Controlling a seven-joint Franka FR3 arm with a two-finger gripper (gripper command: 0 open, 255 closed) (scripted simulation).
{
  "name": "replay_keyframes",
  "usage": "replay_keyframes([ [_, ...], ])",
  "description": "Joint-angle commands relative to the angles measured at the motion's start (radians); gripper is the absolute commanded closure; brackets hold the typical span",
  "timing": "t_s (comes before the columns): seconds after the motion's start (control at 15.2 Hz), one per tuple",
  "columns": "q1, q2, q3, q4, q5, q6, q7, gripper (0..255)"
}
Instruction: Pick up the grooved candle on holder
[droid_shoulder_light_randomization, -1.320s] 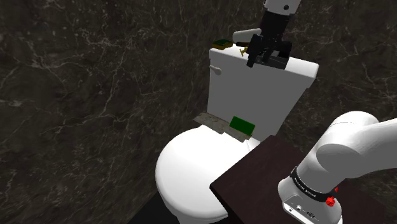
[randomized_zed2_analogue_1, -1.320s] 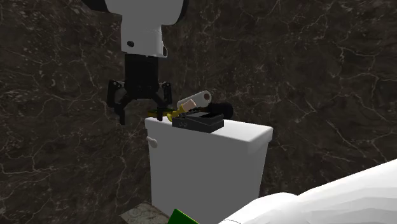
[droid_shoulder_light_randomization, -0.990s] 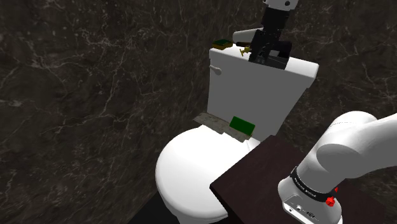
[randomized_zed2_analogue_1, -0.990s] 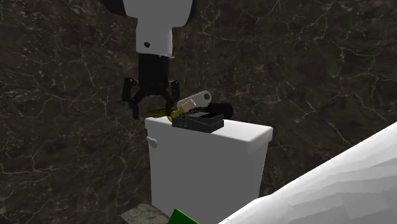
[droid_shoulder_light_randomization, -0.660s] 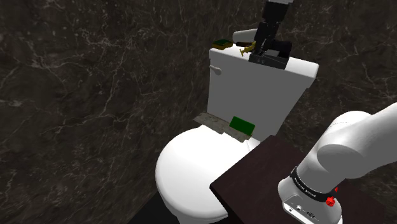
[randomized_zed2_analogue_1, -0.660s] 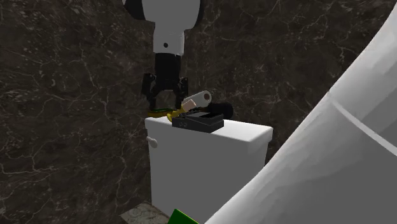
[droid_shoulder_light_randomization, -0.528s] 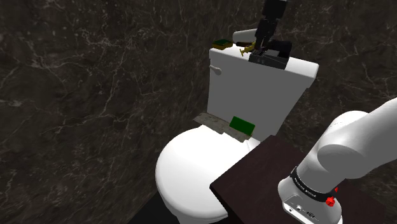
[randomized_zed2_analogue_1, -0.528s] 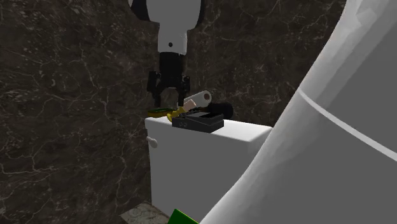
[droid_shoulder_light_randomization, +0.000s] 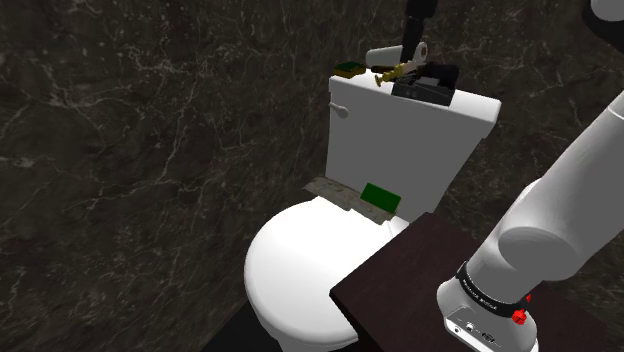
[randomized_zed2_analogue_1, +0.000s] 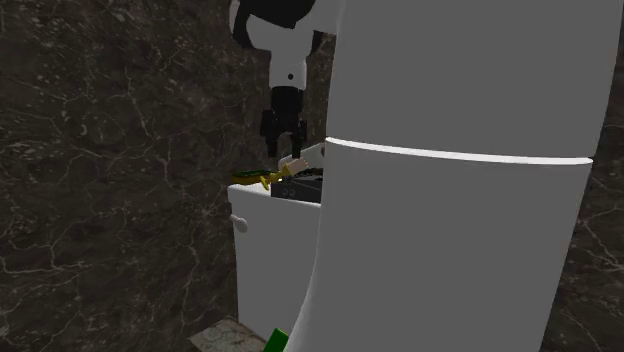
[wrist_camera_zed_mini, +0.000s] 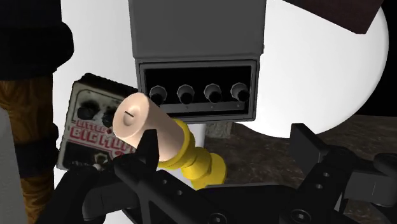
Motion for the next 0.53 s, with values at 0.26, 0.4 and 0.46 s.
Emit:
replay_keyframes([
  [0.26, -0.022, 0.135, -0.028, 0.117, 0.046, -0.024, -0.111, 0],
  [0.4, -0.02, 0.126, -0.027, 0.079, 0.042, 0.005, -0.11, 0],
  [0.46, -0.019, 0.122, -0.026, 0.061, 0.041, 0.02, -0.11, 0],
])
